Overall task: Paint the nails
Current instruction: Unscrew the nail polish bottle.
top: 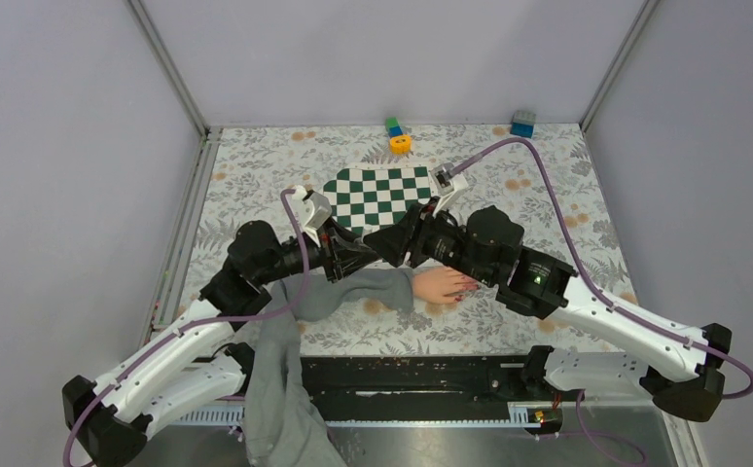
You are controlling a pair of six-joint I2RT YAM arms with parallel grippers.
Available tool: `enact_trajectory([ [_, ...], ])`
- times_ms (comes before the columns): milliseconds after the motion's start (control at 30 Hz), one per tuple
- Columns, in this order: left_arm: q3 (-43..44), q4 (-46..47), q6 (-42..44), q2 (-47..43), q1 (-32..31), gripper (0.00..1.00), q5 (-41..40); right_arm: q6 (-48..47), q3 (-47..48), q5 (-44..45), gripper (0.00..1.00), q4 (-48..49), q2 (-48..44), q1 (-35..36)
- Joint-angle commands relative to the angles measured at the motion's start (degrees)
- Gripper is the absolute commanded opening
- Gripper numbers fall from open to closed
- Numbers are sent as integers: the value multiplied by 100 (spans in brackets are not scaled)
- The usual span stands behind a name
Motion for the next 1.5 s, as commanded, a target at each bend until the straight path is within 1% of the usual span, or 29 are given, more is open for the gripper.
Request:
enact_trajectory([
  [0,-4,436,-30,-154,10,0,15,-219,363,491,52,-79,131,145],
  [200,13,408,-17,-155,9,0,-1,-302,465,571,46,-124,295,232],
  [300,27,361,16,-133,8,0,22,-455,493,596,45,-123,350,293],
  [500,15,392,18,-143,11,0,47,-555,605,714,37,-224,493,341],
  [700,17,400,31,-141,7,0,107,-586,631,754,33,-213,536,352],
  [800,43,359,40,-103,13,0,173,-590,648,780,27,-277,546,354],
  [833,55,360,42,-95,5,0,196,-602,649,792,24,-296,542,349],
  [1000,26,464,9,-84,15,0,334,-626,560,792,0,-262,461,359],
  [1200,-16,739,-113,-117,18,0,774,-849,276,485,0,-15,171,350],
  [1400,-64,1189,-386,-124,17,0,1367,-925,69,-234,0,152,-75,349],
  [1467,-58,1324,-503,-115,15,0,1592,-933,5,-503,0,338,-140,345],
])
